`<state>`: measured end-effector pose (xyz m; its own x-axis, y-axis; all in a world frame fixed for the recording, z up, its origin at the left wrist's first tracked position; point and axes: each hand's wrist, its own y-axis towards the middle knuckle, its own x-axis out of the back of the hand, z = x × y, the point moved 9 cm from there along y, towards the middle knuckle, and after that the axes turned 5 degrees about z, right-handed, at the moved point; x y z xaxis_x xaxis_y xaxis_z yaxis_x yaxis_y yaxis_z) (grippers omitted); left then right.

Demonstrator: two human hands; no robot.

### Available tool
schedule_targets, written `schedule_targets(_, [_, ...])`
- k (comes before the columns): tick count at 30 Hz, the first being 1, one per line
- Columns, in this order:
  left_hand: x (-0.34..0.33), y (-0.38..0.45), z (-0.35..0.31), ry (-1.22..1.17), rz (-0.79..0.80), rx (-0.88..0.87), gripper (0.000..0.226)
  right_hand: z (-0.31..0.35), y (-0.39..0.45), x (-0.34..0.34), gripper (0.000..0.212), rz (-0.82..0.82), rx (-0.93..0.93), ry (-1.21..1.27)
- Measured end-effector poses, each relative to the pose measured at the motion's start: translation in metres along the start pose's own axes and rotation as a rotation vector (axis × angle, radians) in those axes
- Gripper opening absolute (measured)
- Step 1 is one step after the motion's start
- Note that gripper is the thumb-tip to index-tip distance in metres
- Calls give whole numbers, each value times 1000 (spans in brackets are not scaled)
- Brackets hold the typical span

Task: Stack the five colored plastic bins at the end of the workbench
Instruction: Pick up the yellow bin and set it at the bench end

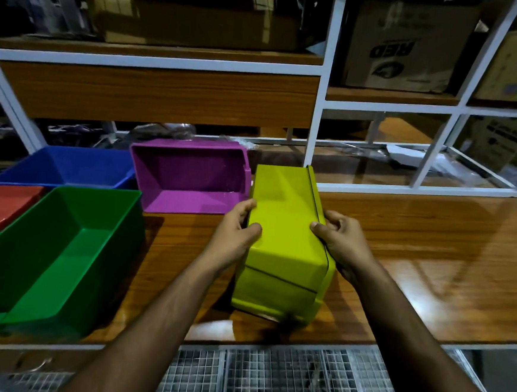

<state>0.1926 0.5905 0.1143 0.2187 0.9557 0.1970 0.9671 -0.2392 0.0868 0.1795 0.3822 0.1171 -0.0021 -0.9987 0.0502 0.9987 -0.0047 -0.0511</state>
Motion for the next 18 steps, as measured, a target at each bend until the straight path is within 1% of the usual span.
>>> schedule_targets(2, [-3,-3,1,69,-20,5,63,5,0,-3,47,-3,-4,-2])
schedule_targets(4, [-10,-5,5,159,7,29,59,6,1,-5,53,-18,-14,-28])
schedule_targets(6, [-14,-4,7,312,28,41,56,2,2,-6,56,-32,-25,-12])
schedule_targets(8, [-17,-3,1,502,10,7,58,-1,5,-5,56,-62,-25,-2])
schedule_targets(10, [-23,-3,-13,622,2,-62,52,1,4,-10,55,-60,-12,-21])
schedule_targets(12, [-32,-3,-25,602,41,-121,54,9,3,-22,50,-2,29,-62])
schedule_targets(14, [-33,-2,-25,539,31,-102,70,19,0,-36,37,98,73,-157])
schedule_targets(15, [-27,-2,-22,519,1,-60,77,21,-2,-40,32,137,88,-223])
schedule_targets(16, [-19,-3,-18,494,-31,-15,79,22,-1,-39,30,147,116,-290])
schedule_targets(18, [0,-5,-8,413,-82,37,69,17,4,-25,29,94,146,-462])
